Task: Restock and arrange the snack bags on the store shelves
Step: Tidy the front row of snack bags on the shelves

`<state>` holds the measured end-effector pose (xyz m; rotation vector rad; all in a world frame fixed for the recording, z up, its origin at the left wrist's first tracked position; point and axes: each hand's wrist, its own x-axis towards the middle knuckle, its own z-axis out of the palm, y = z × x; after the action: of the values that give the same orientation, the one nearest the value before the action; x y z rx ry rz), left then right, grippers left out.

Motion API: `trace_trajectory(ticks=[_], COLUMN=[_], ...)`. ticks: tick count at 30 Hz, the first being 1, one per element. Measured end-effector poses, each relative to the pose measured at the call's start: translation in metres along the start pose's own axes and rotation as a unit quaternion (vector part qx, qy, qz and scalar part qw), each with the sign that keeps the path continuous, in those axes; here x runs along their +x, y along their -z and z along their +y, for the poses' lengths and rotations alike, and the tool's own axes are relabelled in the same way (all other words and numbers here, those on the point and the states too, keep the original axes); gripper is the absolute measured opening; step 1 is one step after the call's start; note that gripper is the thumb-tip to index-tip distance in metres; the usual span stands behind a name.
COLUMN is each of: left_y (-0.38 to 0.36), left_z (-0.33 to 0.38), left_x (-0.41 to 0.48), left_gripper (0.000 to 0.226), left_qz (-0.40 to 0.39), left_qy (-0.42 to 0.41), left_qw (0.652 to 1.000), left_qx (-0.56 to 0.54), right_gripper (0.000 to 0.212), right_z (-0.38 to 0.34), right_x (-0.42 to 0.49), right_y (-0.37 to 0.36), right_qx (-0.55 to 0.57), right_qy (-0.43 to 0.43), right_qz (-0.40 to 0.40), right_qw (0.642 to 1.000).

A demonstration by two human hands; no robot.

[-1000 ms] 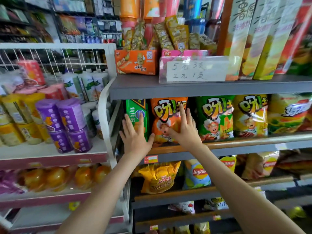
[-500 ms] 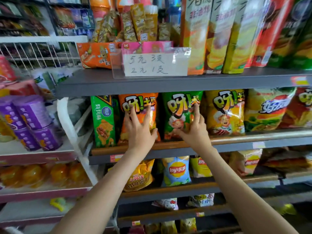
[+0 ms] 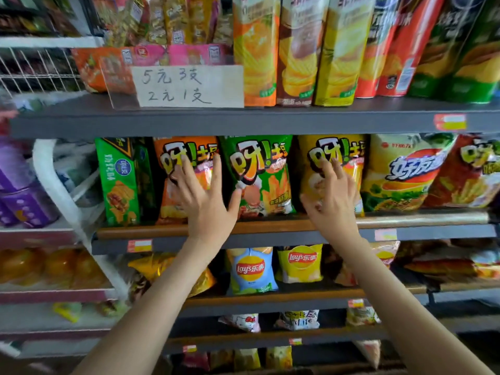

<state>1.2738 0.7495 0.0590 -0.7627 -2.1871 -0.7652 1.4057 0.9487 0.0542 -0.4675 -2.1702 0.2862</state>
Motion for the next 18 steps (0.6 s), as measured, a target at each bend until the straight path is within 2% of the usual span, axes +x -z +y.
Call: trace_trajectory(ticks=[2, 4, 6, 9, 14, 18], left_y=[-0.008, -0.018, -0.028, -0.033, -0.028, -0.028], left_z=[0.027, 0.048, 0.058, 0.058, 0.057, 0.073], left_x=[-0.004, -0.007, -0.007, -0.001, 0.001, -0.008], left_gripper=[0.077, 0.085, 0.090, 0.094, 0.094, 0.083], left_qz=[-0.013, -0.044, -0.079, -0.119, -0.111, -0.071], left_qy=[-0.056, -0.086, -0.083, -0.070, -0.079, -0.123], left_qw=[0.998, 0.995, 0.993, 0.990, 0.991, 0.990], left_qx=[0.003, 0.009, -0.006, -0.020, 0.009, 0.023], right_gripper=[0.086, 0.096, 0.102, 0.105, 0.104, 0.083], right_z=[0.025, 0.048, 0.059, 0.055, 0.049, 0.058], right_x=[0.001, 0.000, 0.001, 0.004, 0.001, -0.005], right_y=[0.008, 0.009, 0.007, 0.002, -0.004, 0.023], right_qx=[-0.026, -0.057, -0.048, -0.018, -0.025, -0.029], right_qy=[-0.059, -0.040, -0.030, -0.017, -0.005, 0.017], right_qz=[-0.001, -0.036, -0.068, -0.071, -0.082, -0.054], right_qw=[0.998, 0.997, 0.996, 0.997, 0.996, 0.998])
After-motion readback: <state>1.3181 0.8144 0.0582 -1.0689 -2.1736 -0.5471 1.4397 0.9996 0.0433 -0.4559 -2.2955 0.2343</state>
